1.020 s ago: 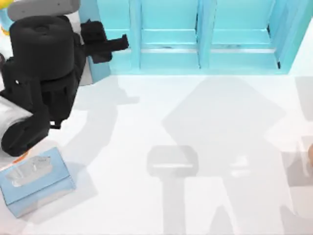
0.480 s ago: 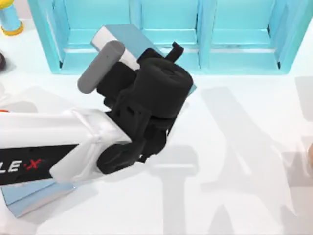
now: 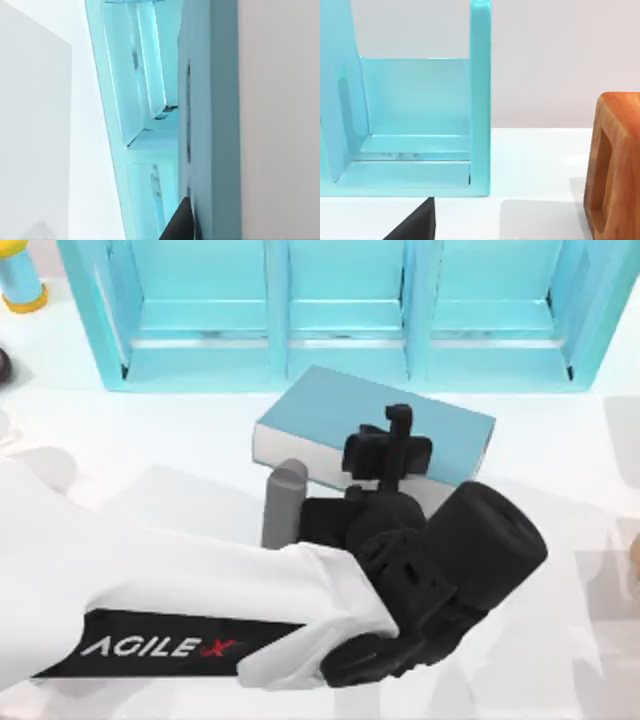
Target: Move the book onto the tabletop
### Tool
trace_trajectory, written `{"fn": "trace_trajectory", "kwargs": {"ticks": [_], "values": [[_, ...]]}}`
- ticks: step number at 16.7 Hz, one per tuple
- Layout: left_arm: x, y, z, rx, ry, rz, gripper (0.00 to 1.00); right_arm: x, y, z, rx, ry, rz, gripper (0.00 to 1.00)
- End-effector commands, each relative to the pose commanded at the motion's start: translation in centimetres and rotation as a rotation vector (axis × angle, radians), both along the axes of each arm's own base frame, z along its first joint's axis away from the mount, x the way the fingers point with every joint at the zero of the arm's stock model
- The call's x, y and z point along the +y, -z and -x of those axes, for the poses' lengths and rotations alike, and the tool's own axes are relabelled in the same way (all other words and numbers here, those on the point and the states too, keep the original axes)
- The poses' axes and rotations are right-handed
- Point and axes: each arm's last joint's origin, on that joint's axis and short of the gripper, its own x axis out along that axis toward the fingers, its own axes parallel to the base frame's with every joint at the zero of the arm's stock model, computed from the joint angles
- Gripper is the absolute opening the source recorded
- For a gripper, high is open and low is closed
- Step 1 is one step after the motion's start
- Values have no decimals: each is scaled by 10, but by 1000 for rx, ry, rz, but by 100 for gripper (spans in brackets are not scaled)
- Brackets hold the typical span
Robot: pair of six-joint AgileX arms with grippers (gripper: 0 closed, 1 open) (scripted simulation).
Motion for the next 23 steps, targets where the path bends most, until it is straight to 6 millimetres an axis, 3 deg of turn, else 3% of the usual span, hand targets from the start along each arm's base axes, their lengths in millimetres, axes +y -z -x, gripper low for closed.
{"fn": "trace_trajectory", "kwargs": {"ticks": [7, 19, 23], "values": [[-13, 33, 30, -35, -66, 101, 0, 0, 0, 0, 0, 0, 0, 100], [-13, 32, 36, -35, -66, 101, 0, 0, 0, 0, 0, 0, 0, 100], [-12, 44, 34, -28, -68, 89, 0, 0, 0, 0, 0, 0, 0, 100]]}}
